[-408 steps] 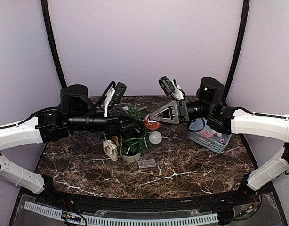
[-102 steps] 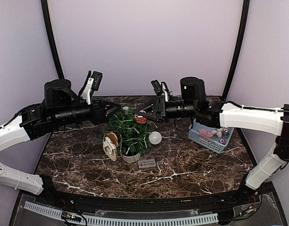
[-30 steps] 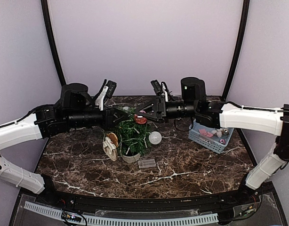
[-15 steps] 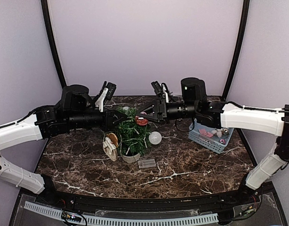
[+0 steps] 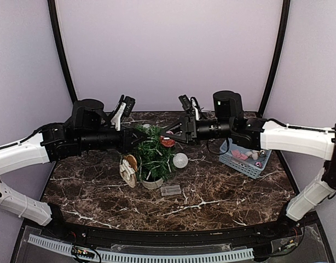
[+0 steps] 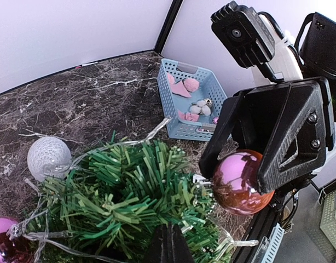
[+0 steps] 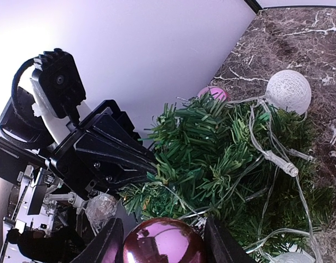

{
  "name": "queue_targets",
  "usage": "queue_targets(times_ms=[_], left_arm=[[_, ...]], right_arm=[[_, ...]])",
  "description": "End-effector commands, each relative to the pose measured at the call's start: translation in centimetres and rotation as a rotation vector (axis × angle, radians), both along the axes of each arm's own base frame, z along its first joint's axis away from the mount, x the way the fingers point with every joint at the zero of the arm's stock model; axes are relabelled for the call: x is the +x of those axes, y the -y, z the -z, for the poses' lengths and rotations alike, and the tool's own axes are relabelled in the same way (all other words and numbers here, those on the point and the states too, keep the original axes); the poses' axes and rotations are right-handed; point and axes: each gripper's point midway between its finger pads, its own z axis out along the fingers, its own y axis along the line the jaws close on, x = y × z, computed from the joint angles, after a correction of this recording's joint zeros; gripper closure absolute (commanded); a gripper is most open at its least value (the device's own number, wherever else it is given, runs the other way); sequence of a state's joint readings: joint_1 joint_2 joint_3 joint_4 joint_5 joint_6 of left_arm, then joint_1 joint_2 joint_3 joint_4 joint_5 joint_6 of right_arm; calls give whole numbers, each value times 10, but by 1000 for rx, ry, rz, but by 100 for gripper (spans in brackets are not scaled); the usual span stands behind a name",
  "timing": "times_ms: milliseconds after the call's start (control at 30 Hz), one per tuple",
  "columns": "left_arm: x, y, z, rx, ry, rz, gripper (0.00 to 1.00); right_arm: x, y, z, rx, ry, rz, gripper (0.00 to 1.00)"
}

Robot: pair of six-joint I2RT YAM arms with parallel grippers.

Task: Decorate the small christmas tree
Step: Hang the ornament ball on the branch.

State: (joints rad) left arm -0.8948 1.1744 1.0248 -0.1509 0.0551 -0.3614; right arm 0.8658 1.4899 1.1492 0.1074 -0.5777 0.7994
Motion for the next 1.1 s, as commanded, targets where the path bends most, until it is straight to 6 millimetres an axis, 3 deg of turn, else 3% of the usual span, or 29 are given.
queue_targets(times_ms=[0, 400, 633, 867, 1067], left_arm=[[7, -5, -5, 2, 37, -36, 100], [15, -7, -8, 14, 64, -70, 100], [13, -6, -12, 1, 66, -63, 99], [7, -9, -22, -35, 92, -47, 75], [3, -21, -34, -64, 125, -71, 71]], right_arm=[[6, 8, -6, 6, 34, 36, 51], [9, 23, -15, 0, 80, 91, 30], [14, 33, -23, 6, 125, 147, 24], [17, 38, -28, 13, 153, 177, 22], [18, 39, -28, 16, 157, 184, 22]])
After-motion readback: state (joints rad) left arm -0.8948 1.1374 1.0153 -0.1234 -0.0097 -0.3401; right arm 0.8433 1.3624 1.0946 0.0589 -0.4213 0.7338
